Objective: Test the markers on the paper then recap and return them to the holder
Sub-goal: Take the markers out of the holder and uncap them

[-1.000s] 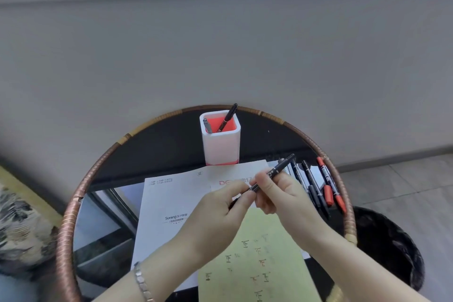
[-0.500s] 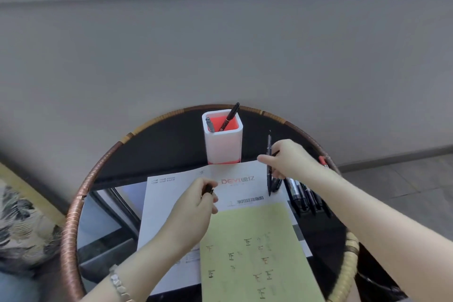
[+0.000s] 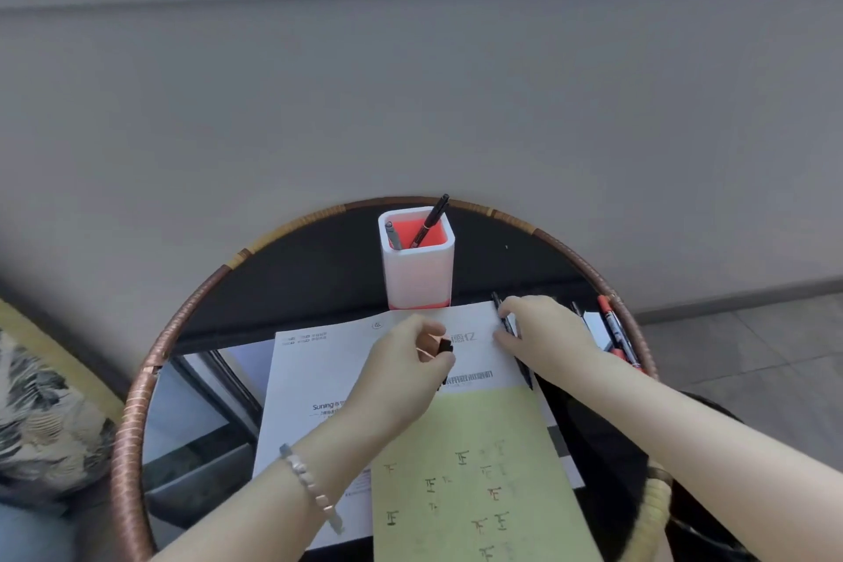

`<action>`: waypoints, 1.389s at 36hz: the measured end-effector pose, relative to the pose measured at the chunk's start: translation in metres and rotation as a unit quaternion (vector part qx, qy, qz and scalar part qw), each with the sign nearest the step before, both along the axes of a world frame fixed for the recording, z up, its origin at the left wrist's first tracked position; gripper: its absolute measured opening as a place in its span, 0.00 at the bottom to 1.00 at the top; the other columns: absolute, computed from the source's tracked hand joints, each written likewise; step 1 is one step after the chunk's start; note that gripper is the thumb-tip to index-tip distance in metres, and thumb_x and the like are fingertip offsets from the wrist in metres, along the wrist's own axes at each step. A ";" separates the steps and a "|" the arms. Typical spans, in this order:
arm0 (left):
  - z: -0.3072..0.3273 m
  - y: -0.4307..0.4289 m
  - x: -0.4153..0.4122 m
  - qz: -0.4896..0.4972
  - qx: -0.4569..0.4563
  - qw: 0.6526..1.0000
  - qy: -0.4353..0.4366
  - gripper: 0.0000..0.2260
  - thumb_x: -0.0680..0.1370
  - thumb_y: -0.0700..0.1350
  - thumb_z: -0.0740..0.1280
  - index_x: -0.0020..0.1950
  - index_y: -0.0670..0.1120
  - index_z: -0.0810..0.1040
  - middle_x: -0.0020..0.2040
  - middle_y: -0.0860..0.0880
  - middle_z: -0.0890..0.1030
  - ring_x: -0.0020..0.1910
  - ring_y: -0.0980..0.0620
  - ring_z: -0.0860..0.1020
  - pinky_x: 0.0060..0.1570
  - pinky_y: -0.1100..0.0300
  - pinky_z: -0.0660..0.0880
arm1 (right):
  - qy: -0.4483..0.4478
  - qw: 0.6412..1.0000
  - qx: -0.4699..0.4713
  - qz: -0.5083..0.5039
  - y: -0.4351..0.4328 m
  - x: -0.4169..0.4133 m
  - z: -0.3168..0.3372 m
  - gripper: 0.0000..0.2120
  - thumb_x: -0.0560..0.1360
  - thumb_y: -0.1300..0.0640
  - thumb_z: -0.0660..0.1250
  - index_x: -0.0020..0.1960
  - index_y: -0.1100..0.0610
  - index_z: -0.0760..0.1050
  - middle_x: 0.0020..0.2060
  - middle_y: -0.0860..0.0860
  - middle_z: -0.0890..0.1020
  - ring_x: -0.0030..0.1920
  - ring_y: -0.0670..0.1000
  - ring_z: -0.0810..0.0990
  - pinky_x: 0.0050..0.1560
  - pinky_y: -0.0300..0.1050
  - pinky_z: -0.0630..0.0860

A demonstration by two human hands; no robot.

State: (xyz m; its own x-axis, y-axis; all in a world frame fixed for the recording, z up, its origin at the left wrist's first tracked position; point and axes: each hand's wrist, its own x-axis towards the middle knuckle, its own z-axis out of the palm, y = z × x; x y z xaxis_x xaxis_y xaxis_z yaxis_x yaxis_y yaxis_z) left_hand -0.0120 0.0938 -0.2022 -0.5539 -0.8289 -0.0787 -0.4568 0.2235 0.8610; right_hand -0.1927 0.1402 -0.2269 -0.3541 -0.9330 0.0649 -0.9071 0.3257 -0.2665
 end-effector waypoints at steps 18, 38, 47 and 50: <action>-0.006 -0.024 -0.013 -0.026 -0.101 0.990 -0.091 0.09 0.76 0.45 0.66 0.56 0.48 0.75 0.48 0.52 0.76 0.45 0.55 0.75 0.42 0.65 0.71 | -0.116 0.981 -0.152 0.038 -0.010 0.014 0.058 0.11 0.75 0.54 0.63 0.57 0.53 0.75 0.33 0.44 0.74 0.36 0.45 0.73 0.41 0.43 0.74; 0.035 -0.036 0.059 0.044 -0.181 0.982 -0.027 0.10 0.76 0.43 0.65 0.58 0.50 0.76 0.46 0.55 0.78 0.45 0.59 0.76 0.44 0.68 0.72 | -0.080 0.947 -0.302 0.070 -0.063 0.065 0.088 0.07 0.76 0.53 0.62 0.46 0.54 0.77 0.37 0.45 0.78 0.38 0.47 0.75 0.38 0.42 0.72; 0.036 -0.019 0.029 0.010 -0.278 0.959 0.061 0.20 0.77 0.47 0.65 0.68 0.50 0.67 0.56 0.59 0.68 0.57 0.59 0.68 0.55 0.63 0.69 | -0.386 0.837 -0.380 0.081 0.020 0.058 0.113 0.06 0.77 0.58 0.63 0.41 0.54 0.76 0.25 0.45 0.74 0.28 0.44 0.71 0.30 0.35 0.69; 0.034 -0.007 0.024 -0.049 -0.267 0.962 0.045 0.09 0.79 0.48 0.59 0.59 0.52 0.73 0.44 0.58 0.74 0.45 0.59 0.72 0.45 0.63 0.73 | -0.475 0.804 -0.356 0.035 0.034 0.057 0.101 0.06 0.76 0.59 0.62 0.41 0.58 0.75 0.23 0.46 0.73 0.25 0.43 0.69 0.27 0.32 0.67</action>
State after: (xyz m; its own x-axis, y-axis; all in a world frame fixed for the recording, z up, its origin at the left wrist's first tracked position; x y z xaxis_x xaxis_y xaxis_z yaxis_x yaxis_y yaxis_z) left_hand 0.0116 0.0871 -0.1686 -0.6155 -0.6823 0.3946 -0.3411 0.6820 0.6470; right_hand -0.1358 0.1740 -0.1264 -0.5076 -0.7991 0.3221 -0.1930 -0.2588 -0.9464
